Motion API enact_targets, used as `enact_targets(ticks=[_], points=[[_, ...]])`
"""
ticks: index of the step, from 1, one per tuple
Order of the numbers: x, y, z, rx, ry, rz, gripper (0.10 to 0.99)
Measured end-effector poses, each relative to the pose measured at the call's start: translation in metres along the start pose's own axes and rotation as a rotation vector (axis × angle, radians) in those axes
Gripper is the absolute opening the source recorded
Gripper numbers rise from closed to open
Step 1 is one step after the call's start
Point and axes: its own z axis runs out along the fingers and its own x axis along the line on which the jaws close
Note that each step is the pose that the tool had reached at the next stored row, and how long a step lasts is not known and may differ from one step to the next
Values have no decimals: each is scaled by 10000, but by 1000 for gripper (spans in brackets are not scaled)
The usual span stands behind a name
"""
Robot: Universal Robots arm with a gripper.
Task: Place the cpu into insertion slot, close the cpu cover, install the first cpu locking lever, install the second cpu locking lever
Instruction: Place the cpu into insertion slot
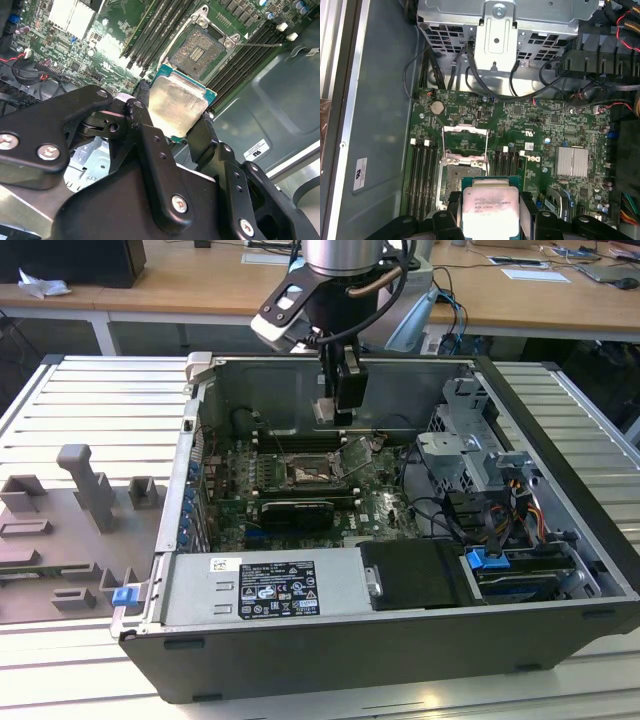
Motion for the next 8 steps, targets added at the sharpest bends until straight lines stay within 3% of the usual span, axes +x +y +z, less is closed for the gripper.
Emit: enact_targets(ticks=[8], points=[[-1,-2,27,-2,-14,154,541]])
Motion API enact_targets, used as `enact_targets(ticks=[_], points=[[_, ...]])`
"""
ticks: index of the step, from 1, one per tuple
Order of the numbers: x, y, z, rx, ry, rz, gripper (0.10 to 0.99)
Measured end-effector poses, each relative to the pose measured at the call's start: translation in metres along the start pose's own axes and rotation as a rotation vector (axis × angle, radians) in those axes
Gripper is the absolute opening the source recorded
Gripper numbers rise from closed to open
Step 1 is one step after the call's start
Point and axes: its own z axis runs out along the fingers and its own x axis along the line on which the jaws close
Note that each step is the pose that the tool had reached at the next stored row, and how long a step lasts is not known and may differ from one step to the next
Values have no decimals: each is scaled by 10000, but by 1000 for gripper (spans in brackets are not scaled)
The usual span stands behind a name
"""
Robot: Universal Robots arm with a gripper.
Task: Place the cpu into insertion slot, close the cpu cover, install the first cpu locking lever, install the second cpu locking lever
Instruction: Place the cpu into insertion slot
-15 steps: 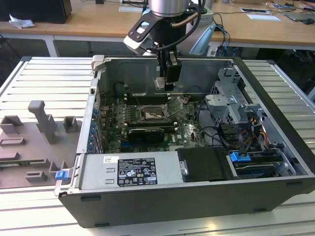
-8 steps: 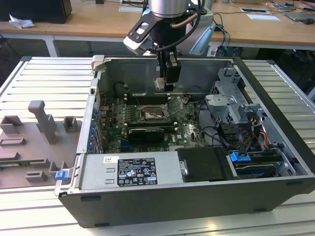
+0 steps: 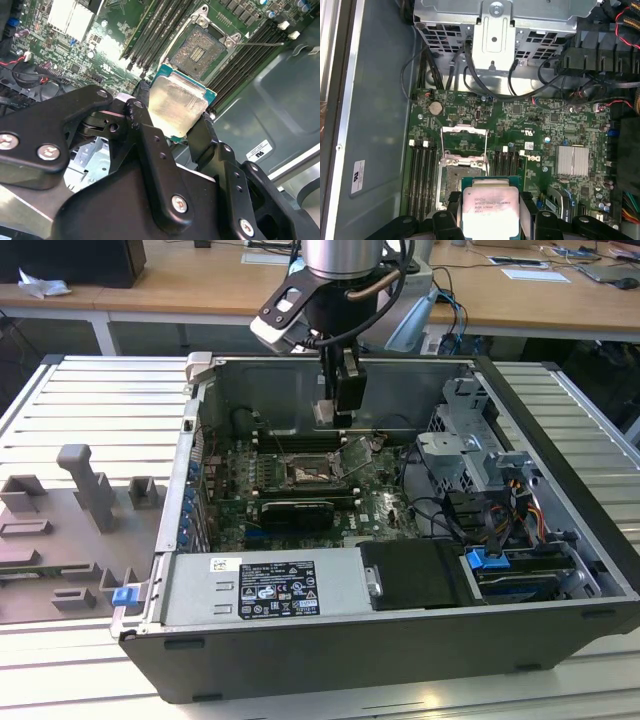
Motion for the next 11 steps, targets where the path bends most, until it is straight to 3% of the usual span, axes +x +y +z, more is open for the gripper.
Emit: enact_targets(ticks=[11], points=[[-1,-4,47,-2,-23,262,541]])
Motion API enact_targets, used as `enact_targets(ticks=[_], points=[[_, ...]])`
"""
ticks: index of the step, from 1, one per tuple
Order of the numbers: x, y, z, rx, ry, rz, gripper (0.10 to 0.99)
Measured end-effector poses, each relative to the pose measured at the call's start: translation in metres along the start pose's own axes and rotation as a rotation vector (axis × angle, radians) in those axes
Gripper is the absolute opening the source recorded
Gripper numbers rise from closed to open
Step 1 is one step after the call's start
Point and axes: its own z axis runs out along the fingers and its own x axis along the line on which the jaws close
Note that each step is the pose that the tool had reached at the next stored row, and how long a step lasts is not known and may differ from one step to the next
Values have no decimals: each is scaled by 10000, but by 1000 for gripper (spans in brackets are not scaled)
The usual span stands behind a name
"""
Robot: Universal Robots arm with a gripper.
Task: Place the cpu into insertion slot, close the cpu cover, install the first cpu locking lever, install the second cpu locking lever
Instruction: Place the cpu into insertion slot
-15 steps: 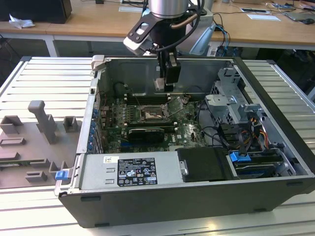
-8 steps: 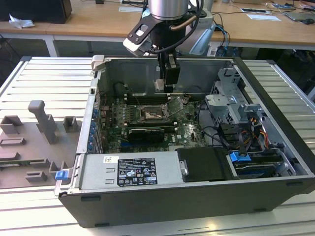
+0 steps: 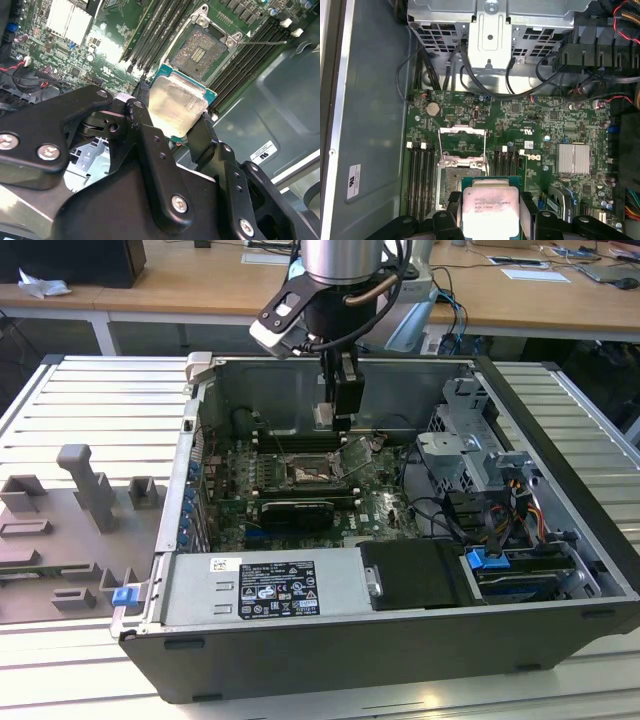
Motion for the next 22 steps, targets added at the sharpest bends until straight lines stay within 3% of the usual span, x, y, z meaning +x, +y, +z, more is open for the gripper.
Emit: enact_targets(ticks=[10,22], points=[[0,-22,65,1,-35,412,541],[0,-40,144,23,-43,495,541]])
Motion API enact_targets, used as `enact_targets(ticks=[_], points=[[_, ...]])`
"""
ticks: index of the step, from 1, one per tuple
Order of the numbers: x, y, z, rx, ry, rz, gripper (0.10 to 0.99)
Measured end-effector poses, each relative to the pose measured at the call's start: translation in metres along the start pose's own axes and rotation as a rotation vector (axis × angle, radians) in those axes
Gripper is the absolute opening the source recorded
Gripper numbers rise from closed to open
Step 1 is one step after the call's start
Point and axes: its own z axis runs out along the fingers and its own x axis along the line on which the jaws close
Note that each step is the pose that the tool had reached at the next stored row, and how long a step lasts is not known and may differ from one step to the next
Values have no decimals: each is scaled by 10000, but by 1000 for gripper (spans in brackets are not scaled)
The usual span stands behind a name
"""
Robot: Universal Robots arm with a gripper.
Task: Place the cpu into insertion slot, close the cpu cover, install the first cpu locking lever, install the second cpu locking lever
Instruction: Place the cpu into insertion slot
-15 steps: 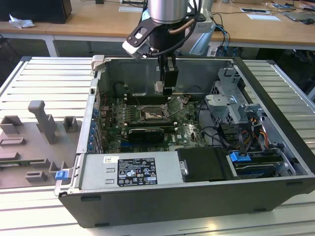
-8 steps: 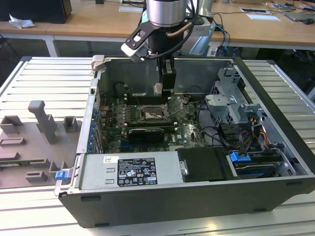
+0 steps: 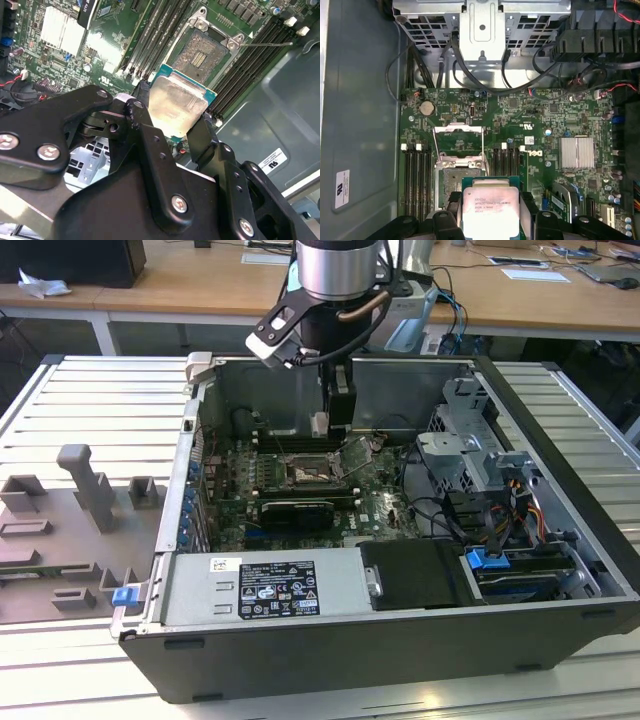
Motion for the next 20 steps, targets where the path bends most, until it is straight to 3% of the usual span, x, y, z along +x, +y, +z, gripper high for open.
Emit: enact_targets(ticks=[20], points=[[-2,-9,111,34,-11,3,541]])
